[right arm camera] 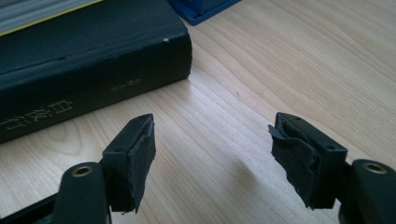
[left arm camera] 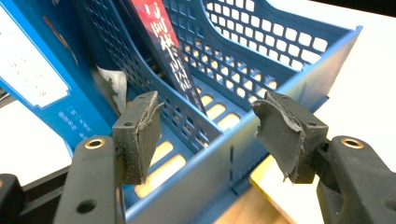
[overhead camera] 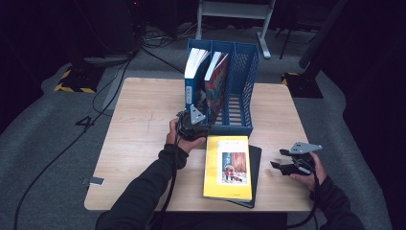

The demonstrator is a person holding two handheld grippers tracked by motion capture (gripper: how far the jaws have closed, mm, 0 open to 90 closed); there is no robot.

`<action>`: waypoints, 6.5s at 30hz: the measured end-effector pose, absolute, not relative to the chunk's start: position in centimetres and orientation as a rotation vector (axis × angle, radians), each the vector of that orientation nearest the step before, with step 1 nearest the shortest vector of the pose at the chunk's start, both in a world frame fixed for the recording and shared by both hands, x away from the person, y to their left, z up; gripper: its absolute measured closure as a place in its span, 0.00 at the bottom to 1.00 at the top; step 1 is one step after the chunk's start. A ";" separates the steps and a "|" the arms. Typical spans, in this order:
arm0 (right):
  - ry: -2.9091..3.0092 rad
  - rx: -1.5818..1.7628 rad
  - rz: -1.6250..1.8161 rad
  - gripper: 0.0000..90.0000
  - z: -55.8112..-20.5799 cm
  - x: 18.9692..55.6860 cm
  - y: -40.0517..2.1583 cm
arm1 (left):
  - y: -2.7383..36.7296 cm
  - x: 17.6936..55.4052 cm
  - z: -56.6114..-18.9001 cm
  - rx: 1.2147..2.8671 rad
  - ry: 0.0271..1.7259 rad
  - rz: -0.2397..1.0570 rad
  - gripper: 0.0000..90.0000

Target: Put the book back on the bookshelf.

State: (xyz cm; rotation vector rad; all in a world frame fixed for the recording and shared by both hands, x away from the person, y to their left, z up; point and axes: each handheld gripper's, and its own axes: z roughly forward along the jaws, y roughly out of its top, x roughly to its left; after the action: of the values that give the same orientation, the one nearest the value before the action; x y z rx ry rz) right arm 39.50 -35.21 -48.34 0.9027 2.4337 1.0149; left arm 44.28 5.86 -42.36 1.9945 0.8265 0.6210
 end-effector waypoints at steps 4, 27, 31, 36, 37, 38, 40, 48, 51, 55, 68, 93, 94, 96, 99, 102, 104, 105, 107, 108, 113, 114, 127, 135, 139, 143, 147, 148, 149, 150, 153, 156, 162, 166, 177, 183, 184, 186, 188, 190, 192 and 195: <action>2.437 0.897 1.030 0.34 -48.3 39.4 -35.1 | 6.5 43.4 -42.7 2.034 0.795 0.625 0.43; 2.479 0.845 1.115 0.35 -46.8 38.0 -32.3 | 9.8 39.8 -45.8 2.212 0.675 0.547 0.39; 2.490 0.834 1.127 0.36 -46.6 37.8 -31.8 | 10.1 39.4 -46.3 2.229 0.666 0.525 0.38; 2.494 0.807 1.138 0.36 -46.3 37.3 -30.7 | 10.4 38.5 -47.0 2.254 0.660 0.510 0.35; 2.494 0.802 1.138 0.35 -46.2 37.3 -30.6 | 10.5 38.1 -47.2 2.271 0.643 0.500 0.34; 2.494 0.802 1.138 0.35 -46.2 37.3 -30.6 | 10.5 38.1 -47.2 2.271 0.643 0.500 0.33; 2.498 0.801 1.142 0.35 -46.1 37.1 -30.1 | 10.6 37.6 -47.5 2.286 0.628 0.479 0.32; 2.498 0.805 1.162 0.35 -45.7 36.9 -29.5 | 10.6 35.8 -48.8 2.377 0.571 0.432 0.28; 2.500 0.800 1.168 0.34 -45.5 36.8 -29.0 | 10.7 35.2 -49.2 2.395 0.551 0.400 0.27; 2.507 0.794 1.181 0.33 -45.3 36.5 -28.5 | 10.6 34.6 -49.3 2.413 0.523 0.361 0.25; 2.596 0.802 1.211 0.29 -44.6 36.2 -26.1 | 10.0 34.7 -50.1 2.358 0.485 0.206 0.21; 2.992 0.900 0.801 0.18 -43.6 38.6 -23.1 | 8.5 40.2 -50.2 2.333 0.603 0.206 0.17; 3.009 0.888 0.782 0.17 -43.6 38.6 -23.0 | 8.4 40.3 -50.2 2.327 0.606 0.208 0.18; 3.015 0.886 0.776 0.17 -43.6 38.7 -22.8 | 8.2 40.5 -50.2 2.321 0.603 0.213 0.18; 3.001 0.873 0.823 0.17 -43.7 38.6 -22.7 | 7.9 40.7 -50.2 2.325 0.598 0.208 0.18; 2.992 0.849 0.847 0.16 -43.8 38.4 -22.7 | 7.5 40.7 -50.2 2.325 0.590 0.203 0.20; 2.977 0.843 0.887 0.16 -43.9 38.4 -22.9 | 7.3 40.7 -50.1 2.335 0.576 0.201 0.21; 2.966 0.837 0.900 0.17 -44.0 38.4 -22.9 | 7.2 40.8 -50.1 2.329 0.579 0.201 0.21; 2.952 0.829 0.932 0.18 -44.0 38.4 -23.0 | 6.9 40.8 -50.0 2.341 0.565 0.203 0.22; 2.941 0.820 0.945 0.19 -44.0 38.4 -23.0 | 6.9 40.9 -50.0 2.344 0.561 0.205 0.22; 2.881 0.797 1.032 0.23 -43.6 38.4 -23.5 | 7.0 40.9 -50.0 2.344 0.570 0.198 0.22; 2.855 0.782 1.062 0.23 -43.4 38.4 -23.5 | 7.0 40.9 -50.0 2.344 0.570 0.197 0.22; 2.757 0.778 1.261 0.52 -43.9 39.9 -24.3 | 7.1 41.0 -50.0 2.340 0.560 0.191 0.26; 2.717 0.804 1.400 0.71 -44.1 40.2 -24.7 | 8.5 42.1 -49.7 2.264 0.679 0.207 0.29; 2.713 0.807 1.411 0.75 -44.3 40.3 -24.7 | 8.7 42.5 -49.6 2.267 0.694 0.248 0.29; 2.700 0.798 1.442 0.79 -44.3 40.2 -24.7 | 8.7 43.1 -49.6 2.266 0.713 0.262 0.29; 2.693 0.780 1.472 0.81 -44.4 40.2 -24.8 | 8.8 43.8 -49.7 2.243 0.748 0.261 0.30; 2.690 0.767 1.483 0.82 -44.3 40.1 -24.8 | 8.9 43.9 -49.7 2.237 0.755 0.256 0.30; 2.689 0.755 1.485 0.82 -44.3 40.0 -24.7 | 8.9 44.0 -49.8 2.231 0.762 0.251 0.31; 2.688 0.742 1.486 0.82 -44.2 39.9 -24.6 | 8.9 43.9 -49.8 2.230 0.761 0.255 0.32; 2.679 0.708 1.497 0.82 -44.1 39.7 -24.6 | 9.0 43.8 -49.6 2.224 0.760 0.262 0.32; 2.657 0.669 1.525 0.82 -43.8 39.3 -24.7 | 9.2 43.5 -48.9 2.198 0.739 0.275 0.35; 2.602 0.588 1.564 0.82 -42.8 38.3 -25.1 | 9.7 43.2 -47.6 2.119 0.743 0.269 0.36; 2.577 0.551 1.568 0.83 -42.4 37.8 -25.3 | 9.7 43.3 -46.9 2.083 0.742 0.254 0.38; 2.555 0.480 1.662 0.80 -42.0 37.5 -26.4 | 8.9 43.1 -45.1 1.989 0.615 0.129 0.65; 2.552 0.523 1.672 0.74 -42.3 38.0 -26.5 | 7.9 42.8 -43.9 1.963 0.565 0.126 0.74; 2.554 0.531 1.674 0.74 -42.4 38.2 -26.5 | 7.7 42.8 -43.8 1.965 0.562 0.129 0.75; 2.544 0.543 1.680 0.74 -42.5 38.4 -26.4 | 7.5 42.9 -43.6 1.961 0.552 0.123 0.77; 2.534 0.547 1.703 0.74 -42.5 38.6 -26.3 | 7.3 42.9 -43.4 1.962 0.543 0.124 0.82; 2.520 0.553 1.700 0.77 -42.4 38.8 -26.1 | 7.0 42.9 -43.0 1.965 0.530 0.135 0.83; 2.482 0.567 1.695 0.82 -42.1 38.9 -26.2 | 6.8 43.0 -42.3 1.964 0.514 0.144 0.89; 2.434 0.567 1.686 0.85 -41.5 38.7 -26.4 | 6.5 43.1 -41.6 1.958 0.501 0.154 0.92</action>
State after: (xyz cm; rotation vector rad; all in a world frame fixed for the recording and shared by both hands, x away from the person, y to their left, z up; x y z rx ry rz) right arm 38.69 -26.36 -41.53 0.5669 2.4337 1.6858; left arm 43.07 6.55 -41.62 1.9580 0.5013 0.1535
